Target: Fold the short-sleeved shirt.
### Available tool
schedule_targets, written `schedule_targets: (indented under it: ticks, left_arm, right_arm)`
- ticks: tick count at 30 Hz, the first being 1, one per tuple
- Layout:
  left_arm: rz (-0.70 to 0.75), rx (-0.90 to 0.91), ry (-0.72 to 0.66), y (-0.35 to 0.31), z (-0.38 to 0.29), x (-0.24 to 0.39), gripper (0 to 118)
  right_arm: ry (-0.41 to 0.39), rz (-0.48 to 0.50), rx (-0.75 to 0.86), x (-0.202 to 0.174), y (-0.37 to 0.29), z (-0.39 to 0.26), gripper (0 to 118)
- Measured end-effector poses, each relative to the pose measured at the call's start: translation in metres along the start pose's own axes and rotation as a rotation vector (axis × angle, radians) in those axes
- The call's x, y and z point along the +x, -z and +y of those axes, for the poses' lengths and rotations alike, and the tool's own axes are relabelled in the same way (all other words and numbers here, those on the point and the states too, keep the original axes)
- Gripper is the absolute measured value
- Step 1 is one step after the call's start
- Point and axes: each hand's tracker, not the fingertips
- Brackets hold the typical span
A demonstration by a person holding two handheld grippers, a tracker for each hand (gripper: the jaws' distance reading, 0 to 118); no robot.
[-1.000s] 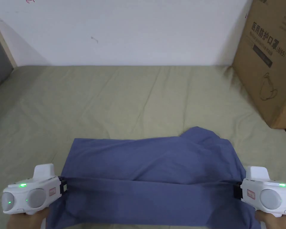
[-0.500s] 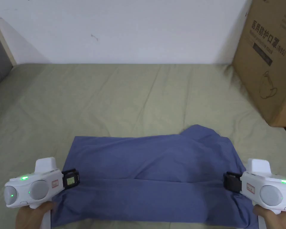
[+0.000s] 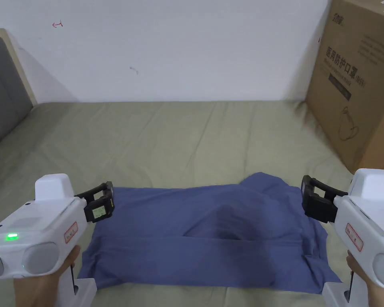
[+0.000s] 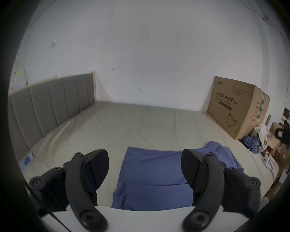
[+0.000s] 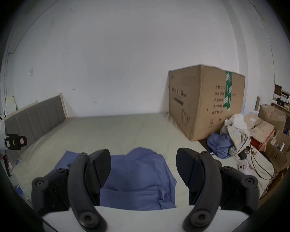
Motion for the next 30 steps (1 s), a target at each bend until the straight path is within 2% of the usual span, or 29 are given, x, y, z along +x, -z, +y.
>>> schedule_targets:
  ticks: [1, 3, 4, 5, 7, 13, 17, 26, 28, 29, 30]
  left_arm:
    - [0.008, 0.029, 0.023, -0.008, -0.002, 0.005, 77]
    - [0.015, 0.049, 0.041, -0.019, -0.006, 0.013, 39]
    - [0.016, 0.063, 0.05, -0.023, -0.009, 0.016, 19]
    - [0.013, 0.073, 0.047, -0.026, -0.012, 0.017, 3]
    - [-0.014, 0.079, 0.038, -0.032, -0.017, 0.019, 2]
    - [-0.035, 0.038, 0.037, -0.033, -0.031, 0.017, 0]
    - [-0.031, -0.025, 0.031, -0.021, -0.039, 0.007, 0]
    - [0.026, -0.408, -0.04, 0.063, -0.08, -0.038, 1]
    - [0.029, -0.491, -0.079, 0.078, -0.093, -0.046, 10]
    - [0.043, -0.518, -0.1, 0.086, -0.1, -0.05, 24]
    - [0.054, -0.554, -0.116, 0.092, -0.106, -0.053, 43]
  right_arm:
    - [-0.005, -0.009, 0.019, -0.004, -0.007, 0.0, 79]
    - [-0.021, -0.021, 0.038, -0.005, -0.013, -0.004, 61]
    - [-0.029, -0.022, 0.049, -0.007, -0.018, -0.006, 44]
    - [-0.035, -0.023, 0.059, -0.008, -0.022, -0.008, 13]
    - [-0.049, -0.043, 0.065, -0.009, -0.023, -0.013, 0]
    - [-0.072, -0.033, 0.055, -0.008, -0.024, -0.019, 0]
    - [-0.053, -0.03, 0.039, -0.005, -0.019, -0.02, 0]
    - [-0.053, -0.031, -0.005, -0.004, -0.003, -0.029, 0]
    - [-0.048, -0.036, -0.028, -0.003, 0.003, -0.033, 0]
    - [0.022, 0.119, -0.046, -0.009, 0.004, -0.034, 0]
    - [0.011, 0.095, -0.058, -0.008, 0.007, -0.037, 0]
